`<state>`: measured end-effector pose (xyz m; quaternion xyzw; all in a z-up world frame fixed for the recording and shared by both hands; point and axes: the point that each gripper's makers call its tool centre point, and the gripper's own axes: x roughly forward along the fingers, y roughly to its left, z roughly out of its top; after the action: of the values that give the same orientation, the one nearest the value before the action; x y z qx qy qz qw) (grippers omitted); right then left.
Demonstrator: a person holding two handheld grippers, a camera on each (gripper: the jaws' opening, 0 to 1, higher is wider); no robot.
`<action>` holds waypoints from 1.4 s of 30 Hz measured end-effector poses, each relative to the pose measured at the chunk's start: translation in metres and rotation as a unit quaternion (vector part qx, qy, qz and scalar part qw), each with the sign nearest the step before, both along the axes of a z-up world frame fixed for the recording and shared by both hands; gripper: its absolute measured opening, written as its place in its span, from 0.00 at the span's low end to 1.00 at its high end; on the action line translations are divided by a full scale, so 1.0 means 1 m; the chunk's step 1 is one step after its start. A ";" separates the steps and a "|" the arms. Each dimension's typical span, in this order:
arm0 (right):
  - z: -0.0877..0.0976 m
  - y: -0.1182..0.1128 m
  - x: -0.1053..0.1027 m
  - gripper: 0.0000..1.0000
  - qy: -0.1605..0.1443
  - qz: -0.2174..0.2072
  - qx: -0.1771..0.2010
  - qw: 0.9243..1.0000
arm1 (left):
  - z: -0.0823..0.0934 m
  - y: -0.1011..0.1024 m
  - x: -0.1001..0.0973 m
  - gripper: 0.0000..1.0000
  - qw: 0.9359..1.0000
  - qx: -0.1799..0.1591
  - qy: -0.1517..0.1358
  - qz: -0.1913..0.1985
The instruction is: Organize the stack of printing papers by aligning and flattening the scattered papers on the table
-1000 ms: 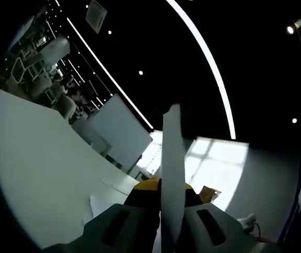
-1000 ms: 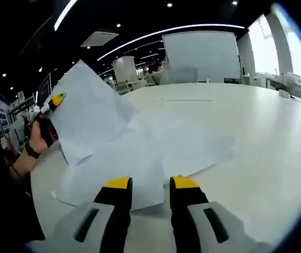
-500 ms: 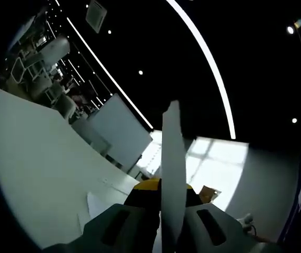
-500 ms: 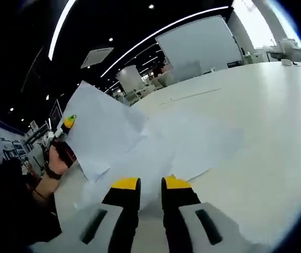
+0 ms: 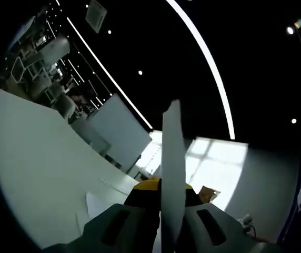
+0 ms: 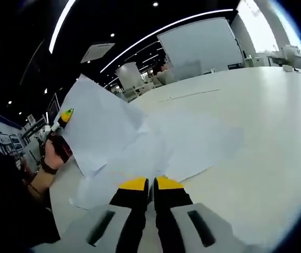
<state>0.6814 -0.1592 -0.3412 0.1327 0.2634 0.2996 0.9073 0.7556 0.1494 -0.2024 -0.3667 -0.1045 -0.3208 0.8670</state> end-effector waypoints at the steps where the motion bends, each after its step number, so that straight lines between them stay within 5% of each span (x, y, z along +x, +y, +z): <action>1: 0.000 0.000 0.000 0.00 0.001 0.000 0.000 1.000 | 0.000 0.000 0.000 0.06 1.000 0.000 0.000 0.000; 27: 0.002 0.005 0.000 0.00 0.003 0.010 0.002 1.000 | -0.002 0.000 0.001 0.06 1.000 0.002 0.003 0.000; 42: 0.007 0.009 -0.003 0.00 -0.027 0.032 -0.019 0.999 | -0.001 -0.001 0.000 0.06 1.000 0.002 0.002 -0.001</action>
<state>0.6784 -0.1499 -0.3339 0.0990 0.2481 0.3268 0.9066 0.7557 0.1485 -0.2036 -0.3663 -0.1015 -0.3213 0.8673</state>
